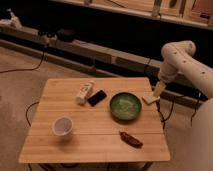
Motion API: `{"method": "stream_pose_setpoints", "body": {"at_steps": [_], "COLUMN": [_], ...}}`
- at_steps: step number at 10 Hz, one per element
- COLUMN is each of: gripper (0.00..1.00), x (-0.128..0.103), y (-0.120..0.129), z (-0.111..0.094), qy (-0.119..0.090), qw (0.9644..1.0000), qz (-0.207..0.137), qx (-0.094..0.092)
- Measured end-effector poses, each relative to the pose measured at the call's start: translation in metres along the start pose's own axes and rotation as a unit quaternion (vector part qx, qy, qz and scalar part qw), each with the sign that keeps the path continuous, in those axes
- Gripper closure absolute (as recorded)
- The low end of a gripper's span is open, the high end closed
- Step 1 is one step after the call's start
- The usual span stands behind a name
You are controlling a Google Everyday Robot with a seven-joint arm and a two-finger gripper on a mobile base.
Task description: Move the arm in a circular motion
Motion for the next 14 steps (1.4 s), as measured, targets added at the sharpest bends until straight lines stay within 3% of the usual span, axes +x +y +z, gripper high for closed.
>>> {"method": "stream_pose_setpoints", "body": {"at_steps": [4,5,7,9,11,13,14], "gripper": [0.2,0.2,0.2,0.2,0.2,0.2,0.2], "x": [-0.1,-0.129,-0.161,-0.19,-0.194,-0.177,-0.166], "y": [0.036,0.058,0.099,0.15,0.182,0.227,0.245], "z": [0.013,0.02,0.026,0.018,0.005,-0.006,-0.007], "qy": [0.021,0.026,0.032,0.019,0.007,-0.008,-0.015], "qw": [0.996,0.993,0.9859,0.9756,0.9693,0.9607,0.9583], "qz": [-0.087,-0.114,-0.162,-0.217,-0.245,-0.277,-0.284], "qx": [-0.005,-0.011,-0.025,-0.026,-0.017,-0.017,-0.027]}}
